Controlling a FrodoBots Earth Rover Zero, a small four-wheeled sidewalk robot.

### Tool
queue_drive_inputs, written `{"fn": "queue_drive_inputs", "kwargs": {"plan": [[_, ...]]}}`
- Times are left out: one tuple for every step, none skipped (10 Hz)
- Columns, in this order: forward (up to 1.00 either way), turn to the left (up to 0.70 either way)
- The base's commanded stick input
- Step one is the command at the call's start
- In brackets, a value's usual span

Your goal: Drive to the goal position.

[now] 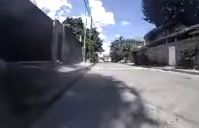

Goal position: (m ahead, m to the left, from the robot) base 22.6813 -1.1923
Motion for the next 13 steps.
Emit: {"fn": "queue_drive_inputs", "kwargs": {"plan": [[1.00, 0.00], [1.00, 0.00], [1.00, 0.00], [1.00, 0.00], [1.00, 0.00], [1.00, 0.00], [1.00, 0.00], [1.00, 0.00], [1.00, -0.13], [1.00, -0.33], [1.00, -0.38], [1.00, -0.39], [1.00, -0.32]]}}
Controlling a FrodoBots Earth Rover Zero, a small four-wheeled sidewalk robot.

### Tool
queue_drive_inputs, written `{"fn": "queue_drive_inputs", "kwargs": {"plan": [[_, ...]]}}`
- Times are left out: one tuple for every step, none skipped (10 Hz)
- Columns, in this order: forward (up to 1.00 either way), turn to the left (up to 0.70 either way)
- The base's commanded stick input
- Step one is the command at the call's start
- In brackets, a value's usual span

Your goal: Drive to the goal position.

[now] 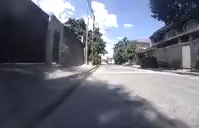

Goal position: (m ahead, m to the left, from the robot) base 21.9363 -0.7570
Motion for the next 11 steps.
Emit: {"fn": "queue_drive_inputs", "kwargs": {"plan": [[1.00, -0.16], [1.00, -0.05], [1.00, -0.03], [1.00, -0.03], [1.00, -0.03], [1.00, -0.03], [1.00, -0.03], [1.00, -0.03], [1.00, -0.03], [1.00, -0.03], [1.00, -0.02]]}}
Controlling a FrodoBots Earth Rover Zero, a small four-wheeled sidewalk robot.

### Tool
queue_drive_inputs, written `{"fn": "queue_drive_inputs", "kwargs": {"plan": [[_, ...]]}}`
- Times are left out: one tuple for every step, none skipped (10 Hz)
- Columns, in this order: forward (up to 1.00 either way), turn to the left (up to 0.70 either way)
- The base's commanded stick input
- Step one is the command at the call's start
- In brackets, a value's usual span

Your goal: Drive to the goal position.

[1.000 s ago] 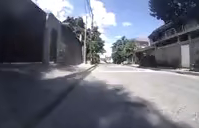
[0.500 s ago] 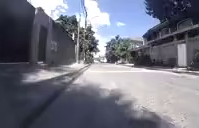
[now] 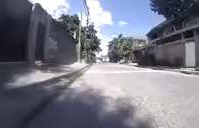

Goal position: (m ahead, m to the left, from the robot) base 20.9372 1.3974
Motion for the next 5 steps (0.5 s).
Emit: {"fn": "queue_drive_inputs", "kwargs": {"plan": [[1.00, 0.00], [1.00, 0.00], [1.00, 0.00], [1.00, 0.00], [1.00, 0.00]]}}
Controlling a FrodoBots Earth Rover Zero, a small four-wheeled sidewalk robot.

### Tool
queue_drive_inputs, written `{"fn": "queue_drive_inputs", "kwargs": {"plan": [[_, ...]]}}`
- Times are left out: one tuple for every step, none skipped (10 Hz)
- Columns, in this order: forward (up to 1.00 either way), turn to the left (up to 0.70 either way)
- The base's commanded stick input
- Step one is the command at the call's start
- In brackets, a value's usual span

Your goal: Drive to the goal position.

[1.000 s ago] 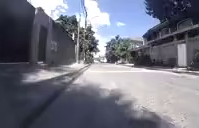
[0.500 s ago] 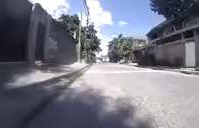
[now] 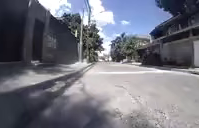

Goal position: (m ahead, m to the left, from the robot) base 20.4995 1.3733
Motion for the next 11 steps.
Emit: {"fn": "queue_drive_inputs", "kwargs": {"plan": [[1.00, 0.00], [1.00, 0.00], [1.00, -0.01], [1.00, -0.12], [1.00, -0.36], [1.00, -0.40], [1.00, -0.32], [1.00, -0.08], [1.00, 0.00], [1.00, -0.03], [1.00, -0.18]]}}
